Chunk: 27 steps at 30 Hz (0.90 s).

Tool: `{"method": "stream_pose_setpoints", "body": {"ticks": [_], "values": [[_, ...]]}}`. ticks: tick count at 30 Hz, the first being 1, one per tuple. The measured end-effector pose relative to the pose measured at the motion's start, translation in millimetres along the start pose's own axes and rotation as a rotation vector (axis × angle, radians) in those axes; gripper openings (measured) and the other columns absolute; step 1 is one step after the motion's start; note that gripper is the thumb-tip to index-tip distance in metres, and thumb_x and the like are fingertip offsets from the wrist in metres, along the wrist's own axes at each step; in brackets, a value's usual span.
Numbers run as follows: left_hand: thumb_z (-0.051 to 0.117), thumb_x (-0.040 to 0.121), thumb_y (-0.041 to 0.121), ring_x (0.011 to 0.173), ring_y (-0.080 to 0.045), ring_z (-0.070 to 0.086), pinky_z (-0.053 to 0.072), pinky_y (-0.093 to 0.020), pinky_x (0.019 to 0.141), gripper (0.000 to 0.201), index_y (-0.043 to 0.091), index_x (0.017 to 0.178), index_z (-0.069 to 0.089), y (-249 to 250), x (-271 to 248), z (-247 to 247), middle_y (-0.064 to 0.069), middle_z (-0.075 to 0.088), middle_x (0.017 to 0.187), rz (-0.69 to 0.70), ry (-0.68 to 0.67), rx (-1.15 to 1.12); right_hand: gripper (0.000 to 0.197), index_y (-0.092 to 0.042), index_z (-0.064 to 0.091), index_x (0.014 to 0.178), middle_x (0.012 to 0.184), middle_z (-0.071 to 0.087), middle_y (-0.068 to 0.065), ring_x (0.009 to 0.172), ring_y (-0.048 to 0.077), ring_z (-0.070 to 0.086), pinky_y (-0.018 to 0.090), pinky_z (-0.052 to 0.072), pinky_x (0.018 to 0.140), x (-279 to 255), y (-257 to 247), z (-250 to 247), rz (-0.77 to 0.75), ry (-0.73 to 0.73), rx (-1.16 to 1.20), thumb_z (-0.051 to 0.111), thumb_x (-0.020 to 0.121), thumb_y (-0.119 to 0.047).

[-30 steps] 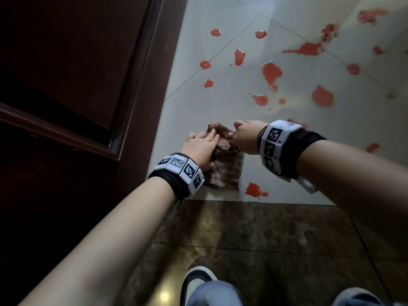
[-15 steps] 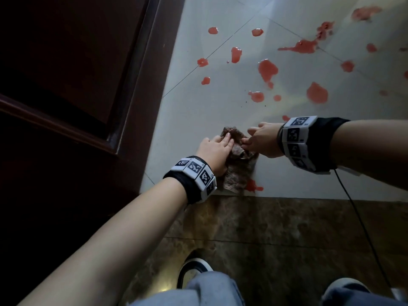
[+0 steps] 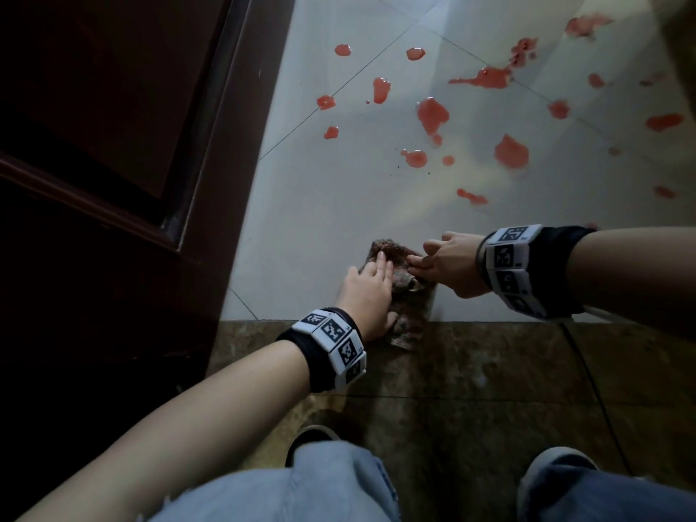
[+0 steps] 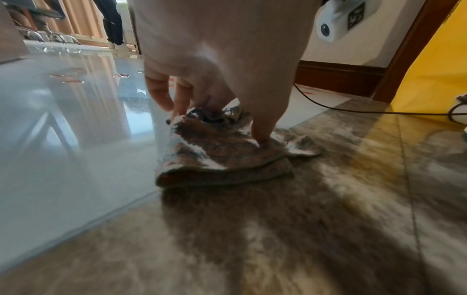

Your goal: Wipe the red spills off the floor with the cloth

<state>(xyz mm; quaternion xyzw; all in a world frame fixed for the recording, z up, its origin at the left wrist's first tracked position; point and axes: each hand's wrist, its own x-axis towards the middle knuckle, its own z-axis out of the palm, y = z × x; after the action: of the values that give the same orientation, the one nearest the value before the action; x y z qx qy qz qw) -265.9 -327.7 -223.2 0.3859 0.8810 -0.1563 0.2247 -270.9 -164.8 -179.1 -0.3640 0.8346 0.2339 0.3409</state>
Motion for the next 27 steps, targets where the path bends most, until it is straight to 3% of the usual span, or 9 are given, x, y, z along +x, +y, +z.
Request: {"method": "stream_pose_setpoints", "body": {"ticks": [9,15,21,27], "values": [[0.036,0.093,0.055,0.140,-0.031,0.023,0.033,-0.039,0.104,0.088,-0.006,0.148,0.005,18.2,-1.0,-5.7,-0.026,0.005,0.156,-0.034,-0.060,0.002,0.061,-0.011,0.008,0.152,0.160,0.009,0.005,0.140,0.020,0.023,0.033,0.033,0.104,-9.9,-13.2,6.0,0.007,0.000,-0.052,0.031,0.097,-0.022],[0.033,0.095,0.054,0.145,-0.031,0.011,0.030,-0.038,0.107,0.087,-0.007,0.147,-0.001,30.0,4.6,-8.6,-0.026,-0.005,0.156,-0.106,-0.105,-0.053,0.063,-0.011,0.007,0.152,0.160,0.006,0.006,0.142,0.020,0.020,0.034,0.030,0.106,-10.5,-15.4,10.4,0.043,0.012,-0.034,0.033,0.097,-0.026],[0.035,0.093,0.056,0.145,-0.030,0.009,0.028,-0.038,0.109,0.091,-0.007,0.147,-0.002,32.2,24.9,-21.2,-0.025,-0.006,0.156,-0.107,-0.117,-0.051,0.062,-0.011,0.012,0.152,0.160,0.007,0.005,0.142,0.019,0.020,0.034,0.031,0.106,-11.4,-2.3,13.9,0.112,0.007,0.020,0.035,0.097,-0.026],[0.039,0.091,0.058,0.146,-0.029,0.009,0.028,-0.038,0.109,0.093,-0.004,0.148,-0.001,17.3,48.0,-31.5,-0.021,-0.006,0.158,-0.115,-0.082,-0.078,0.056,-0.014,0.029,0.148,0.158,0.017,0.005,0.139,0.019,0.023,0.035,0.031,0.103,1.4,11.3,12.5,0.231,0.058,0.149,0.040,0.095,-0.031]]}}
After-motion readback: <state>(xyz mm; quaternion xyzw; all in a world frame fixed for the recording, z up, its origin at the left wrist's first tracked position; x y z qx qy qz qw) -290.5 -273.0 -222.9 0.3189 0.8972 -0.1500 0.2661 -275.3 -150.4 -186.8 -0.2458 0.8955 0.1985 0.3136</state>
